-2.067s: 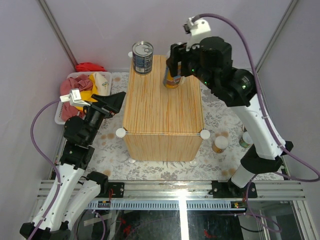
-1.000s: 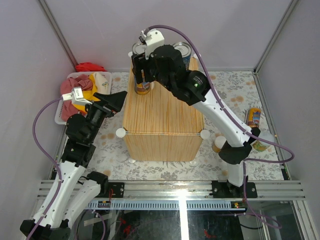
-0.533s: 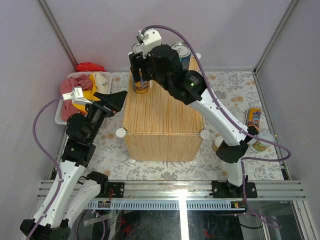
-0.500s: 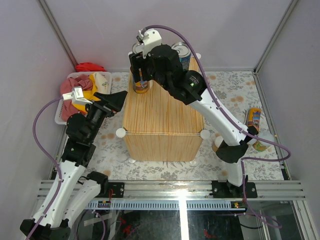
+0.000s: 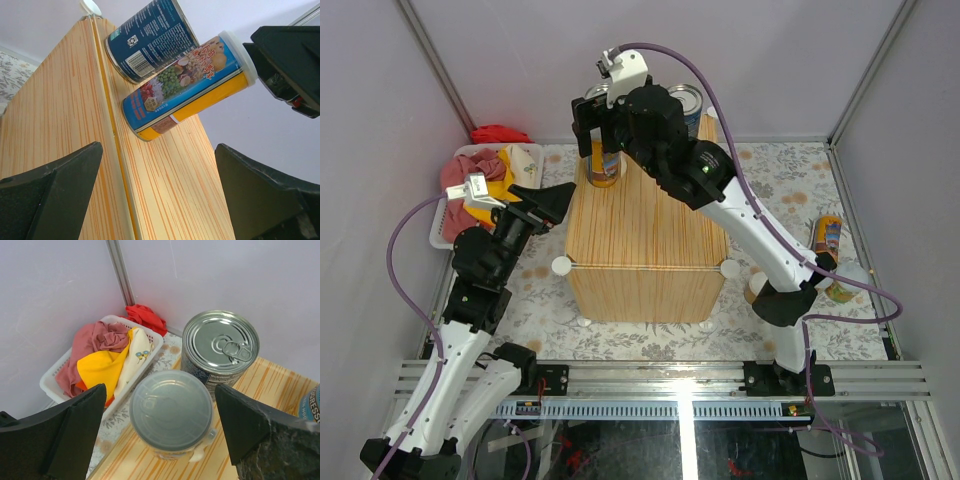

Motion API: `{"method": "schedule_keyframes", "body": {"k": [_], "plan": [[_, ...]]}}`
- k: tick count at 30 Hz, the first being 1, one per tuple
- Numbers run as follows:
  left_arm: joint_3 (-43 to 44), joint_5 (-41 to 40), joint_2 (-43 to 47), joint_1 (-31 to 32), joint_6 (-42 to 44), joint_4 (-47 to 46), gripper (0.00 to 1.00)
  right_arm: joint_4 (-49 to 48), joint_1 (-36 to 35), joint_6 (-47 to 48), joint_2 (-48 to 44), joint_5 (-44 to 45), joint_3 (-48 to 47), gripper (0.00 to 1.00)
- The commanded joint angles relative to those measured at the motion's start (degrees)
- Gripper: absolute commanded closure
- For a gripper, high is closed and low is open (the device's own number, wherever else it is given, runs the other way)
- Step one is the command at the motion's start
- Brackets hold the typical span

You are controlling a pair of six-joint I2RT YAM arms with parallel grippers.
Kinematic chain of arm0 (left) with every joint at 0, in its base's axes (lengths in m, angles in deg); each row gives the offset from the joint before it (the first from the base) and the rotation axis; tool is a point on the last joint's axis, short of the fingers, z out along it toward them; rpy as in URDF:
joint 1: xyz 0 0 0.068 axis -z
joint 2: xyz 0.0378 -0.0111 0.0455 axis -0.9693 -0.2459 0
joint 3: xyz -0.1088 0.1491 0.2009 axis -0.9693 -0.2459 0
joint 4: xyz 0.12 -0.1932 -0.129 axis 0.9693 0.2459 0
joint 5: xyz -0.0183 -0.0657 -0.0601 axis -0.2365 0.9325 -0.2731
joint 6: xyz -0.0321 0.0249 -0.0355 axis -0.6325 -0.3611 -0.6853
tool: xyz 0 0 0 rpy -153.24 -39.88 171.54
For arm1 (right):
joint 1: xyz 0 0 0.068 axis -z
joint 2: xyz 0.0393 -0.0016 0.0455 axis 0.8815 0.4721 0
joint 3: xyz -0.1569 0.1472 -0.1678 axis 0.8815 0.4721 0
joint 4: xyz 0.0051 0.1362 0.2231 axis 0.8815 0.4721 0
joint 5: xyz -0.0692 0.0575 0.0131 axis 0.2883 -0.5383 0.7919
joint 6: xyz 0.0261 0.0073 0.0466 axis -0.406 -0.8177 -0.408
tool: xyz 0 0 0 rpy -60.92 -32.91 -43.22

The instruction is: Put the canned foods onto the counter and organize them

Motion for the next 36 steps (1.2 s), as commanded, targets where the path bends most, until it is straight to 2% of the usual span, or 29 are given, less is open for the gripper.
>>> {"method": "schedule_keyframes", "body": {"k": [1, 10, 16, 19, 24, 27, 31, 36], "plan": [[0.9, 0.7, 0.2, -0.5, 0.2, -2.4, 0.05, -5.1, -0.5, 0.5, -3.3, 1.3, -1.0, 0.03], [1.0, 0.5, 0.8, -0.5, 0.2, -2.2, 0.05, -7.2, -0.5, 0.5, -6.5, 2.1, 1.4, 0.02], [1.8, -0.8, 1.9, -0.5, 1.4, -0.9, 0.05, -10.9, -0.9, 2.8, -12.7, 6.4, 6.2, 0.02], [2.1, -1.4, 2.4, -0.5, 2.0, -0.4, 0.05, -14.0, -0.9, 5.3, -18.5, 15.4, 12.8, 0.02], [2.1, -2.1, 3.2, -0.5, 2.8, 0.1, 0.05, -24.6, 0.4, 9.9, -32.5, 32.1, 32.5, 0.0], [2.0, -2.1, 3.5, -0.5, 2.9, 0.0, 0.04, -20.7, 6.3, 3.5, -38.5, 35.3, 39.1, 0.0], [1.8, -1.6, 3.5, -0.5, 2.3, -1.1, 0.04, -8.7, 20.4, -10.0, -42.8, 30.3, 42.7, 0.0], [2.0, -1.5, 4.2, -0.4, 2.3, -1.3, 0.04, -2.5, 31.4, -15.0, -44.0, 26.6, 45.6, 0.0]]}}
